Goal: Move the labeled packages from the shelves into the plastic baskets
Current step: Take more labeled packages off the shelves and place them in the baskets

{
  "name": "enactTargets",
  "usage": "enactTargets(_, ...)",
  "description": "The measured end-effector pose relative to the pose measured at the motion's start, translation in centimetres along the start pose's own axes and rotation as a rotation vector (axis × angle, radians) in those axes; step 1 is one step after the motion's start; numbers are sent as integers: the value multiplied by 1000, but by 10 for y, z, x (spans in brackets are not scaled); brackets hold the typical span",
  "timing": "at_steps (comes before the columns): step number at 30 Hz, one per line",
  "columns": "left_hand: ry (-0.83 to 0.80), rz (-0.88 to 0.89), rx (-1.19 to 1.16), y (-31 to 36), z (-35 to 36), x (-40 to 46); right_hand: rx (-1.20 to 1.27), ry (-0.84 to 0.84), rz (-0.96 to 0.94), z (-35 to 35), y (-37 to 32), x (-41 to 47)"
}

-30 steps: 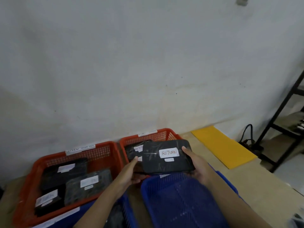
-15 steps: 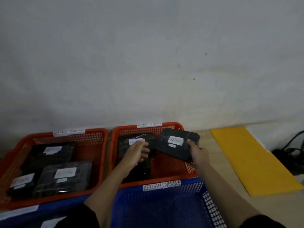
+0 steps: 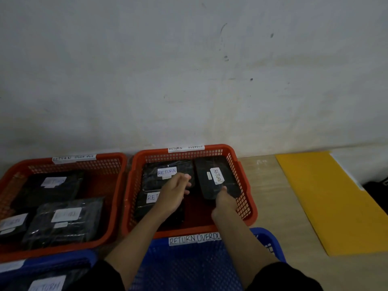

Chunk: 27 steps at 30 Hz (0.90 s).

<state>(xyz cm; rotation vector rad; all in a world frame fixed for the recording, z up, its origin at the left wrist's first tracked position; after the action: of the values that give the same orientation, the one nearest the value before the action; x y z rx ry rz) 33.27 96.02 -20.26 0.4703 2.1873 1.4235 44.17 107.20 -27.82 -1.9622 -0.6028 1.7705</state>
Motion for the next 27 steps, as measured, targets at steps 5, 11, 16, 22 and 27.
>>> enactTargets(5,8,15,31,-3,0,-4,60,-51,43,3,-2,-2)
enactTargets(11,56,-21,-52,12,-19,-8,-23,-161,14,-4,-14,-13)
enactTargets(16,141,-33,-142,21,-55,-25,-102,-150,-170,-3,-25,-48)
enactTargets(22,290,-23,-247,26,-122,-63,-255,-368,-425,31,-14,-130)
enactTargets(27,400,-12,-283,20,-203,-106,-320,-605,-566,60,29,-223)
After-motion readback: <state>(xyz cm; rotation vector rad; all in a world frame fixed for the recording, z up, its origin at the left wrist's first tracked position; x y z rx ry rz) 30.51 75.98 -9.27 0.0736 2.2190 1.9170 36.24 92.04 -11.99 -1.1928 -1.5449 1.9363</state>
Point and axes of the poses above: each hand's wrist, its own x-axis towards the middle knuckle, its own z-axis out of the palm, y = z × x, the point moved 5 cm from there along x, towards the middle knuckle, and after that the axes turned 8 degrees about y, right-handed, at the moved point
